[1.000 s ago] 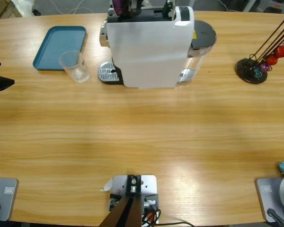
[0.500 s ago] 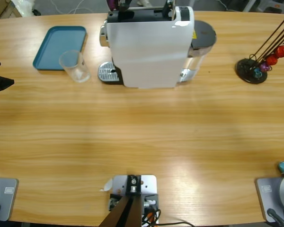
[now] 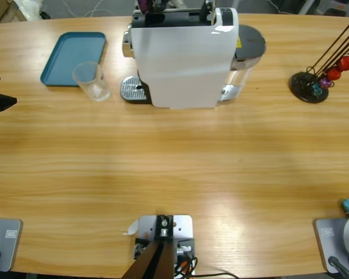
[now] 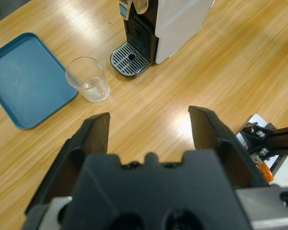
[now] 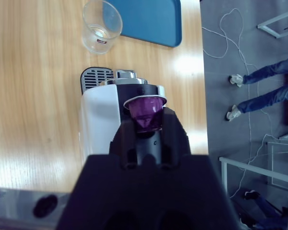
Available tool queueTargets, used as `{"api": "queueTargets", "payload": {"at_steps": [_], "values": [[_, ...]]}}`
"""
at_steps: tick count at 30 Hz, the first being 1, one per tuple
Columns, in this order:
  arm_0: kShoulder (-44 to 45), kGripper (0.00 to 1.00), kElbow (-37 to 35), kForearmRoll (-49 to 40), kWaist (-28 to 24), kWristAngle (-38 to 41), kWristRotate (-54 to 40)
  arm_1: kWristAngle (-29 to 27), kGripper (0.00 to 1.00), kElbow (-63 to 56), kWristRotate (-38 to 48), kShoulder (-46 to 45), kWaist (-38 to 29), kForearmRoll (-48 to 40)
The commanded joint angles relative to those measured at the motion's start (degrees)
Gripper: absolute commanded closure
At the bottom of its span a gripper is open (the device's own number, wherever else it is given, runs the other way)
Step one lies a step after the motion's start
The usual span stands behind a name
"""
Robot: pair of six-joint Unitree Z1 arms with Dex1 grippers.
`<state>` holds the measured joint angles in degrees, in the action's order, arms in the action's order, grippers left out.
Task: Pour coffee
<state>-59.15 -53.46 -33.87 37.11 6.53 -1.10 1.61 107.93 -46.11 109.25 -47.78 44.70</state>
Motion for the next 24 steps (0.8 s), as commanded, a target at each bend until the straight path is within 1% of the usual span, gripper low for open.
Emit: {"api": "queueTargets", "payload": {"at_steps": [1, 24], "values": [[0.8, 0.303, 2.3, 0.7, 0.4, 0.8, -0.5, 0.9, 1.000, -3.7, -0.2, 2.8, 0.5, -1.3], [1.2, 0.303, 2.3, 0.7, 0.4, 0.8, -0.6, 0.4, 1.000, -2.2, 0.6, 5.0, 1.3, -2.2]]}}
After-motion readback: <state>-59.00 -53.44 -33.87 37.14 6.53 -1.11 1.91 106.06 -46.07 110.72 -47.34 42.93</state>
